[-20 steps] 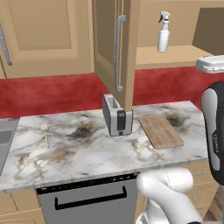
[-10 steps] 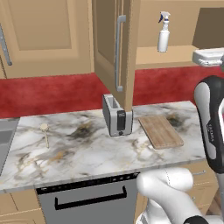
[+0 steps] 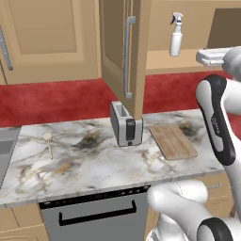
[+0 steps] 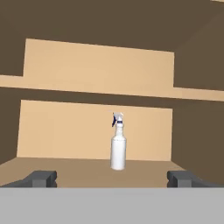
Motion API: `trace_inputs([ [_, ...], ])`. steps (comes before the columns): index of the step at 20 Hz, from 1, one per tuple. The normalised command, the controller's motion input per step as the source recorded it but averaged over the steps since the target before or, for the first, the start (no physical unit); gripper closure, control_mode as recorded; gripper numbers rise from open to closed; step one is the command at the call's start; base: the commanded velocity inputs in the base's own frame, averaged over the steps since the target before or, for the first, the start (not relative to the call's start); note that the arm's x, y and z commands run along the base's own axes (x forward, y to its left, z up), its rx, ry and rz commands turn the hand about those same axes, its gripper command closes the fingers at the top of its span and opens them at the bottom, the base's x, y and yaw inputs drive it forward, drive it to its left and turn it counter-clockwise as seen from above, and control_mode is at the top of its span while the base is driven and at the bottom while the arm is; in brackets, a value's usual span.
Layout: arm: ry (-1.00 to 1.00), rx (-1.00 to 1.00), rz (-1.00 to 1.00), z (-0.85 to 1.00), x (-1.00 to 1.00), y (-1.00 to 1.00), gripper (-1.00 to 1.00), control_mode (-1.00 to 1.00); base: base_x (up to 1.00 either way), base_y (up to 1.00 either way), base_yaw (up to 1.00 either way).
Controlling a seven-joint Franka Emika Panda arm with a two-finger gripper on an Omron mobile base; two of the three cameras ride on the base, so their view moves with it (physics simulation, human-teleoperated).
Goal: Grab the spray bottle from the cabinet, then place it next to the cutting board for sanitizing. Then grab the dish brush from the countertop next to the sink and place it next to the cutting board.
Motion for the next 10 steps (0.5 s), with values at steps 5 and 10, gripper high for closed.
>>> trace_inputs([
  [5, 0.0, 0.0, 0.04, 0.13, 0.37, -0.2, -1.0, -1.0, 0.0, 0.0, 0.0],
  [10, 0.0, 0.0, 0.07, 0.06, 0.36, -0.31, -1.0, -1.0, 0.0, 0.0, 0.0],
])
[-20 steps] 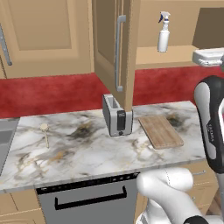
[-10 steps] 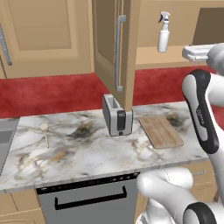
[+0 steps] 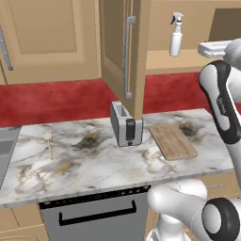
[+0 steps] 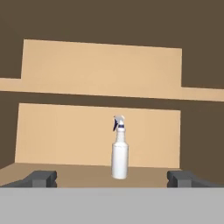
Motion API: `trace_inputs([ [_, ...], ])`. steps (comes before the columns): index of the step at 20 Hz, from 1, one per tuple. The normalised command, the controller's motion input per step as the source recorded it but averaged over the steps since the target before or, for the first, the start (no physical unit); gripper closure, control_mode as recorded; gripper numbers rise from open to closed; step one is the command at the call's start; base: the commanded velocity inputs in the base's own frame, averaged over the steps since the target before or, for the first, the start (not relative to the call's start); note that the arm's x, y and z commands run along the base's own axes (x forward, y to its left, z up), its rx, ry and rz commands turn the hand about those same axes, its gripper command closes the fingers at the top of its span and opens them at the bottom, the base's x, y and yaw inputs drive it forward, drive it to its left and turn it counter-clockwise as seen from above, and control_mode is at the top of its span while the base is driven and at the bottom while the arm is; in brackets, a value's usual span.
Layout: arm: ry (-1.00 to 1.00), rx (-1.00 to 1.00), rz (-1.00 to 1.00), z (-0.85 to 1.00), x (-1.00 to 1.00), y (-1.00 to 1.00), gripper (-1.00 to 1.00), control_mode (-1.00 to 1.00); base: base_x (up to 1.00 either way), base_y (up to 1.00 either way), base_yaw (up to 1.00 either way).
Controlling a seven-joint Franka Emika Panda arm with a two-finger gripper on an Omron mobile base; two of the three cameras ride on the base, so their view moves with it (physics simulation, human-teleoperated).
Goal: Grab the spray bottle from the cabinet, then place it next to the cutting board for sanitizing. Then grab the dish brush from the countertop next to the sink and place it next to the cutting board.
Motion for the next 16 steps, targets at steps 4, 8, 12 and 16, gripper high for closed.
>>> trace_inputs([
  [4, 0.0, 0.0, 0.06, 0.03, 0.42, -0.23, -1.0, -1.0, 0.0, 0.0, 0.0],
  [8, 0.0, 0.0, 0.1, 0.01, 0.39, -0.19, -1.0, -1.0, 0.0, 0.0, 0.0],
  [12, 0.01, 0.0, 0.07, 0.0, 0.53, -0.06, -1.0, -1.0, 0.0, 0.0, 0.0],
  [16, 0.0, 0.0, 0.08, 0.0, 0.62, -0.01, -1.0, -1.0, 0.0, 0.0, 0.0],
])
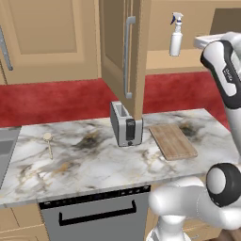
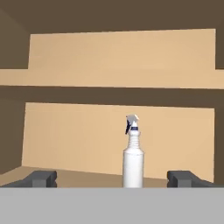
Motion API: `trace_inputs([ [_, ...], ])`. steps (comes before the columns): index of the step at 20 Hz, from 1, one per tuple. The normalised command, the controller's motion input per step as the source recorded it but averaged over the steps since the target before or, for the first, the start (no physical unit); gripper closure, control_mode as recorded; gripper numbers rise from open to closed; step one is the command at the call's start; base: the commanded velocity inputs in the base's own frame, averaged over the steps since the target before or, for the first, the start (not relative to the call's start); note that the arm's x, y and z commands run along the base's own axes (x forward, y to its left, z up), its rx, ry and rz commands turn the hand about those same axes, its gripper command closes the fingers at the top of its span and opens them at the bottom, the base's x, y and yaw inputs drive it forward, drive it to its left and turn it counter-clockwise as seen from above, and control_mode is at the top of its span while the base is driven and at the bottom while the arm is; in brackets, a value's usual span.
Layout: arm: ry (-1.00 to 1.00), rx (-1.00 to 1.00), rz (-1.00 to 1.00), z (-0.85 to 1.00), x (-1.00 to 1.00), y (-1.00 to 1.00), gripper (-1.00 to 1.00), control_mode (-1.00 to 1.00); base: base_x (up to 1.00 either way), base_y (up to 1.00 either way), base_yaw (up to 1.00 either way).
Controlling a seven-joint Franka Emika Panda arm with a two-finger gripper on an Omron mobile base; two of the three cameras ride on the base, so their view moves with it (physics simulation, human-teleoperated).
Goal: Grab the spray bottle from the cabinet, then place it next to the cutting board for sanitizing. Then grab the dish brush from the countertop next to the sink and place it next to the cutting board.
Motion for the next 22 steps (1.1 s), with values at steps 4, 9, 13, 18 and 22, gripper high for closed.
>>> trace_inputs([
  [4, 0.0, 0.0, 0.04, 0.0, 0.63, 0.0, -1.0, -1.0, 0.0, 0.0, 0.0],
  [9, 0.0, 0.0, 0.03, 0.0, 0.56, 0.0, -1.0, -1.0, 0.0, 0.0, 0.0],
  [13, 0.0, 0.0, 0.02, 0.0, 0.56, 0.0, -1.0, -1.0, 0.0, 0.0, 0.0],
  [18, 0.0, 0.0, 0.0, 0.0, 0.45, -0.03, -1.0, -1.0, 0.0, 0.0, 0.0],
  [22, 0.02, 0.02, 0.0, 0.0, 0.1, -0.25, -1.0, -1.0, 0.0, 0.0, 0.0],
])
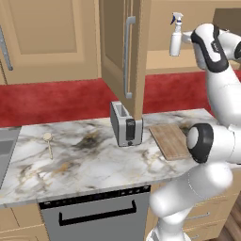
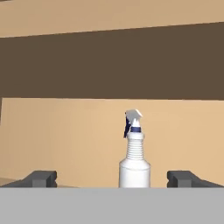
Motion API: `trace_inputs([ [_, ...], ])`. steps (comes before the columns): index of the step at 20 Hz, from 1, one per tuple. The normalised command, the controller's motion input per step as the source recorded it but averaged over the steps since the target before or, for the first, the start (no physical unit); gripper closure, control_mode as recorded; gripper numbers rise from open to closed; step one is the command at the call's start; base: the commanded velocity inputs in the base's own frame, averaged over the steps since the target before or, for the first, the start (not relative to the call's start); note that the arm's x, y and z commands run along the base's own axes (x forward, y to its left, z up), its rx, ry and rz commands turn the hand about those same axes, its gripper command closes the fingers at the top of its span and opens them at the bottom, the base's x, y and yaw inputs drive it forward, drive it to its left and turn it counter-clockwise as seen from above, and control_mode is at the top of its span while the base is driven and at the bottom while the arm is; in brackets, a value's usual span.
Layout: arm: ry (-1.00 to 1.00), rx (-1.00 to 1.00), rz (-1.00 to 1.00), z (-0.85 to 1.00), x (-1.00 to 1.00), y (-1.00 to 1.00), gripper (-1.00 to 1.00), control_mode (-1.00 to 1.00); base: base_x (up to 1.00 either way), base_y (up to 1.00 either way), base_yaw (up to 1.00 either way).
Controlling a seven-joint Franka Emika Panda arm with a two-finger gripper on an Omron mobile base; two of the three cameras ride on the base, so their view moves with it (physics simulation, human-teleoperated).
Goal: Grab the spray bottle from the cabinet, then place it next to the cutting board for sanitizing. Then grab the dish brush from the countertop next to the sink and place it next to the cutting board.
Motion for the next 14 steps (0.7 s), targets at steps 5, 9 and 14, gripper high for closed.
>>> trace_inputs([
  [5, 0.16, 0.03, 0.0, 0.0, 0.2, -0.15, -1.0, -1.0, 0.0, 0.0, 0.0],
  [9, 0.12, 0.0, 0.0, 0.0, 0.39, 0.0, -1.0, -1.0, 0.0, 0.0, 0.0],
  [14, 0.04, 0.0, 0.0, 0.0, 0.3, -0.12, -1.0, -1.0, 0.0, 0.0, 0.0],
])
